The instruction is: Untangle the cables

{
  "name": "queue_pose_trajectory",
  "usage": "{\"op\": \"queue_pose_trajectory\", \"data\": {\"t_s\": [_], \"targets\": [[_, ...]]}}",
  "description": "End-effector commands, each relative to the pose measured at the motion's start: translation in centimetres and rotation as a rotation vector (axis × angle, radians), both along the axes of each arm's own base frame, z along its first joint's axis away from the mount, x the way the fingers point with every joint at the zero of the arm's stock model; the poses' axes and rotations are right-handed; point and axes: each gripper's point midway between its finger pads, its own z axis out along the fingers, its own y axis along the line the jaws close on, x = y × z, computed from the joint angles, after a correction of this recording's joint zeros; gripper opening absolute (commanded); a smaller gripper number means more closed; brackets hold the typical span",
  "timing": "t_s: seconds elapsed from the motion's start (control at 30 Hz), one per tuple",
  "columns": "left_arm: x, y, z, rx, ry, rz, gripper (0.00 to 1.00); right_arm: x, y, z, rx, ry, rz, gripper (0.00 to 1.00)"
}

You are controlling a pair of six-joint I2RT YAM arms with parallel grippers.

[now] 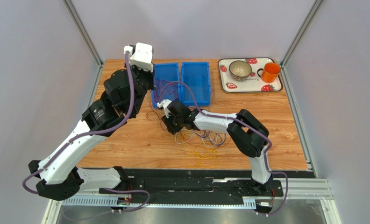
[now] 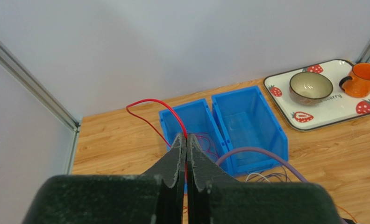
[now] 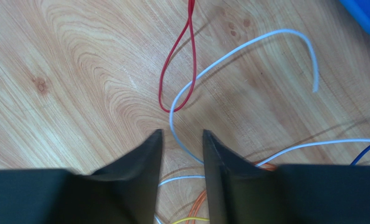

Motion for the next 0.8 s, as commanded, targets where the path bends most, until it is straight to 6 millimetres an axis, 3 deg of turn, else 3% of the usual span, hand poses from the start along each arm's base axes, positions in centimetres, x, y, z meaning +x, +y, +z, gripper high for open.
{"op": "queue_pose_trajectory", "data": {"t_s": [0.0,0.03,0.1,0.2,0.23,0.3,0.33,0.4,0.43,0.57,0.77], "targets": [[0.3,0.0,0.3,0.008,-0.011,0.012,0.00,0.3,1.2,2.2,0.077,-0.046,0.019,0.26],[0.4,0.0,0.4,0.008,-0.011,0.013,0.00,0.0,1.1,2.3,0.082,-0.044,0.022,0.10],[0.5,-0.2,0.3,0.009,-0.010,0.012,0.00,-0.2,0.6,2.8,0.084,-0.049,0.026,0.00],[0.8,-0.3,0.2,0.010,-0.006,0.021,0.00,-1.0,0.2,4.0,0.098,-0.046,0.047,0.00],[0.8,-0.4,0.2,0.010,-0.005,0.022,0.00,-1.4,0.3,5.9,0.133,-0.053,0.064,0.00],[1.0,-0.6,0.1,0.010,-0.002,0.027,0.00,-2.4,0.2,7.6,0.166,-0.049,0.096,0.00],[1.2,-0.8,-0.1,0.011,0.002,0.025,0.00,-3.1,0.4,10.3,0.225,-0.056,0.127,0.00],[1.3,-0.9,-0.2,0.007,0.004,0.028,0.00,-4.4,0.5,12.7,0.276,-0.035,0.163,0.00],[1.5,-1.1,-0.3,0.008,0.009,0.030,0.00,-5.4,0.9,15.4,0.339,-0.035,0.213,0.00],[2.0,-1.8,-0.7,0.010,0.021,0.026,0.00,-8.8,0.6,20.2,0.446,0.018,0.339,0.00],[3.2,-2.3,-2.0,0.038,0.049,0.038,0.00,-12.2,-1.2,24.9,0.568,0.052,0.462,0.00]]}}
